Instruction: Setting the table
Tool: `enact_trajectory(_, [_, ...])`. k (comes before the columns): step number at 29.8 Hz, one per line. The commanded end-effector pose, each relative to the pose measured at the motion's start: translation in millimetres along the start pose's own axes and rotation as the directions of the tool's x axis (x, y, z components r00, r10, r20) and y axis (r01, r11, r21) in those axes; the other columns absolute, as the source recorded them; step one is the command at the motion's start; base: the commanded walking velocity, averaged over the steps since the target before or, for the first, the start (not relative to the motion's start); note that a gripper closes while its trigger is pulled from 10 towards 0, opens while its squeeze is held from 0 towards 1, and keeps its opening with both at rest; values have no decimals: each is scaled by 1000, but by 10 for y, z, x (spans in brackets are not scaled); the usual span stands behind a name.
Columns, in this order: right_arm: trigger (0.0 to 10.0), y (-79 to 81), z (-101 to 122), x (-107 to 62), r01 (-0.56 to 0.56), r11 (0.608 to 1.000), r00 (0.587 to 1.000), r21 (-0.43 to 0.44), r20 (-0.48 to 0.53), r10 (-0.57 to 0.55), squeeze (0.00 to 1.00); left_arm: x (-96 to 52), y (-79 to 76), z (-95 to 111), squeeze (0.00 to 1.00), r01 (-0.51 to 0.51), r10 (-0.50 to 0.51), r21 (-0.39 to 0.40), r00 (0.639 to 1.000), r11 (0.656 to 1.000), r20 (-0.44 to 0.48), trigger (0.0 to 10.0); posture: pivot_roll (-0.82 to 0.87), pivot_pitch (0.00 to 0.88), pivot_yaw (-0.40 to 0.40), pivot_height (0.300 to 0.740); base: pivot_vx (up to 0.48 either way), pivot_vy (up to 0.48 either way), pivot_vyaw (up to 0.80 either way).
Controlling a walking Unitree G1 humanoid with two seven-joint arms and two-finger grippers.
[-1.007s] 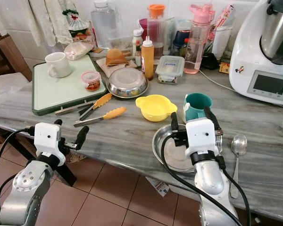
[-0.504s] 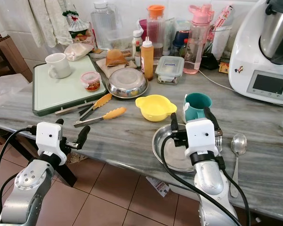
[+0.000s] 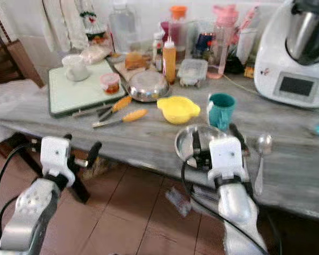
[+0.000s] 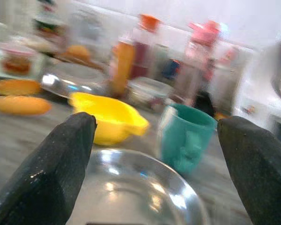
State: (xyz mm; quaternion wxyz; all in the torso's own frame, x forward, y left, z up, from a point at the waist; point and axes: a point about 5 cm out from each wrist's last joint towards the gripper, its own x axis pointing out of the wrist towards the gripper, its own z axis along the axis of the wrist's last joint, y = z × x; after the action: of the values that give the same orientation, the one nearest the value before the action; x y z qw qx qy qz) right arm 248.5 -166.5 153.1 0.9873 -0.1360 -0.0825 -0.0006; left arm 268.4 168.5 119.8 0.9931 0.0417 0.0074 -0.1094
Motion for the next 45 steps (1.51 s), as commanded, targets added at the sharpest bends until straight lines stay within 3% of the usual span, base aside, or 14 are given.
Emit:
enact_trajectory(1, [10000, 2, 4, 10, 2, 1000, 1000, 0, -5, -2, 0, -32, 11, -51, 0, -4, 4, -3, 1000, 1000, -23, 10000, -75, 0, 62, 740, -300, 0, 0])
enact_trajectory(32, [10000, -11, -43, 37, 17, 1000, 999, 6, -27, -17, 0, 118, -83, -72, 0, 36, -36, -14, 999, 999, -24, 10000, -88, 0, 64, 740, -268, 0, 0])
enact_trajectory(45, [10000, -10, -207, 38, 35, 998, 994, 57, -103, -29, 0, 210, -133, -315, 0, 21, -26, -47, 994, 999, -102, 10000, -91, 0, 67, 740, 0, 0, 0])
